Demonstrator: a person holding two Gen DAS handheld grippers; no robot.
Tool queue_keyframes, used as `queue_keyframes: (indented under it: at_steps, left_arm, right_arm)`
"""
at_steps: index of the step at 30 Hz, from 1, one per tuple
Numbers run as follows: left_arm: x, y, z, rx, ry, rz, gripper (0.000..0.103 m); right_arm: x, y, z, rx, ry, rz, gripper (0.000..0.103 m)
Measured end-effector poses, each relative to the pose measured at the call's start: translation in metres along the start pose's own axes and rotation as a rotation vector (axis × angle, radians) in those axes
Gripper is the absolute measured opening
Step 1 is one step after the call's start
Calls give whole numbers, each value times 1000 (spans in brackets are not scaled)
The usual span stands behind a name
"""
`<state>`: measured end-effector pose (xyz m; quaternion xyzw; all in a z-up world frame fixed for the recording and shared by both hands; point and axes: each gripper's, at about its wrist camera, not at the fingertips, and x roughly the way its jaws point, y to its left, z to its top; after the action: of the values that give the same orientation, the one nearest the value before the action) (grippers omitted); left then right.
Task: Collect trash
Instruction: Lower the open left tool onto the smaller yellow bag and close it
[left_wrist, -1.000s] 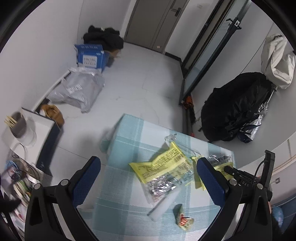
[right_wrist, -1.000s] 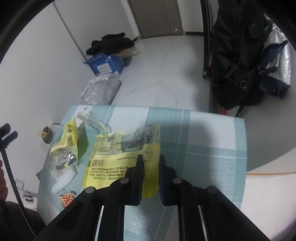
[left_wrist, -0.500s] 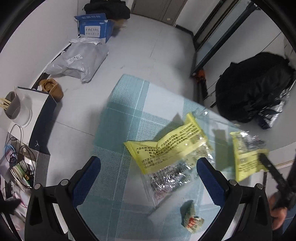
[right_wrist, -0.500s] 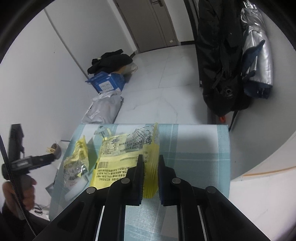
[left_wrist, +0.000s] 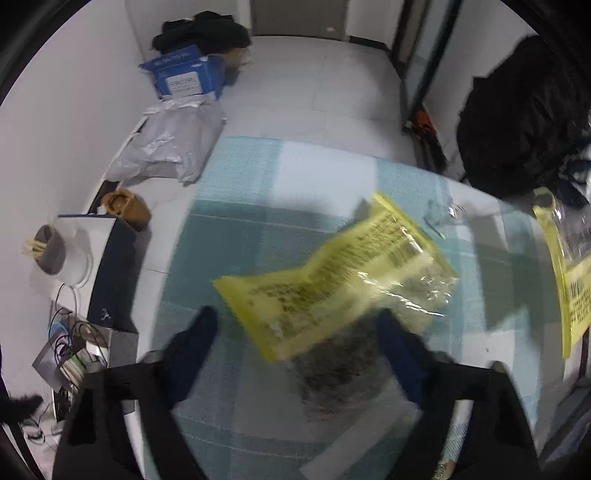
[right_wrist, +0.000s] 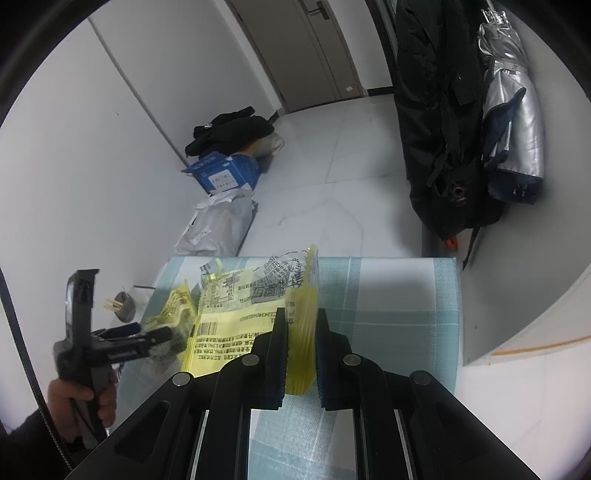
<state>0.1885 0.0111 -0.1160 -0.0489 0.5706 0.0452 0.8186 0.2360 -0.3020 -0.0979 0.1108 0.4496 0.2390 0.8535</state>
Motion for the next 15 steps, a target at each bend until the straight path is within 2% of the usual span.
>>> queue_keyframes:
  at_steps: [2, 8, 15]
  left_arm:
    - [0, -4, 0, 22, -6, 9, 58]
    - [-2, -5, 2, 24, -29, -30, 30]
    - [-5, -8, 4, 15, -38, -46, 23]
  right_arm:
    - [-2, 0, 0, -1, -2, 2, 12]
    - [-5, -1, 0, 2, -9, 4, 12]
    - [-11, -1, 1, 5, -21, 3, 12]
